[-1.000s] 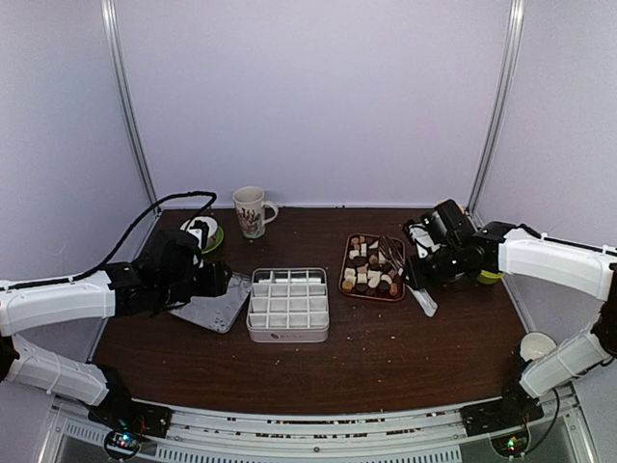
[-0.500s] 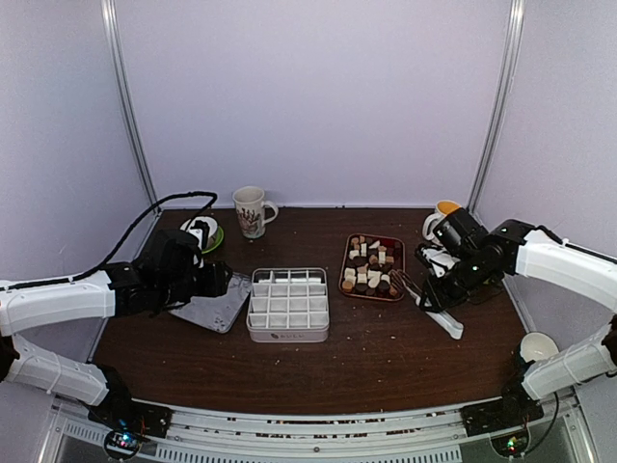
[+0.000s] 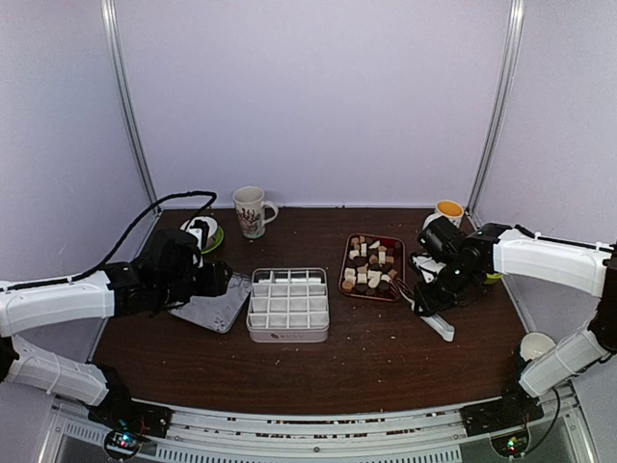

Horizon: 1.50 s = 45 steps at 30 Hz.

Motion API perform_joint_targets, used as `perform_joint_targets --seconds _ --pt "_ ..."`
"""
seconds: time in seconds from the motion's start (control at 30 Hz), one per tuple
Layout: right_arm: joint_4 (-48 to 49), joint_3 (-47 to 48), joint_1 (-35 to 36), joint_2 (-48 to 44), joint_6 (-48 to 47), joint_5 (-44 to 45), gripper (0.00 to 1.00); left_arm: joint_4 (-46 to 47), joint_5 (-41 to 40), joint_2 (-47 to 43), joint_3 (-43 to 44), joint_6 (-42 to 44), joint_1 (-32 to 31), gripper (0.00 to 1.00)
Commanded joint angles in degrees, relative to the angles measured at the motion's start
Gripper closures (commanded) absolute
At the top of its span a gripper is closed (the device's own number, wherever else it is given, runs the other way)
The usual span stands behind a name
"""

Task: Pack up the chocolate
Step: Position the fake chocolate on the plate.

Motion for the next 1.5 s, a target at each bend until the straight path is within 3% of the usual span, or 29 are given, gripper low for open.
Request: perform_joint_targets --seconds 0.0,1.0,1.27,1.47 --pt "1.37 0.86 -0.19 1.23 1.11 3.61 0.68 1.92 -0.64 -0.61 0.59 0.86 0.04 0.39" --pt "1.21 8.4 -0.19 11.67 1.26 7.2 0.65 0.98 -1.19 2.16 2.81 2.07 0.05 0.39" --pt "3.69 7.84 -0.21 10.87 1.42 9.01 0.68 0.53 -1.45 1.95 2.9 2.12 0.0 0.39" --pt "5.5 7.09 -0.21 3.73 0.77 8.77 0.72 0.3 -1.64 1.46 2.75 2.23 0.05 0.39"
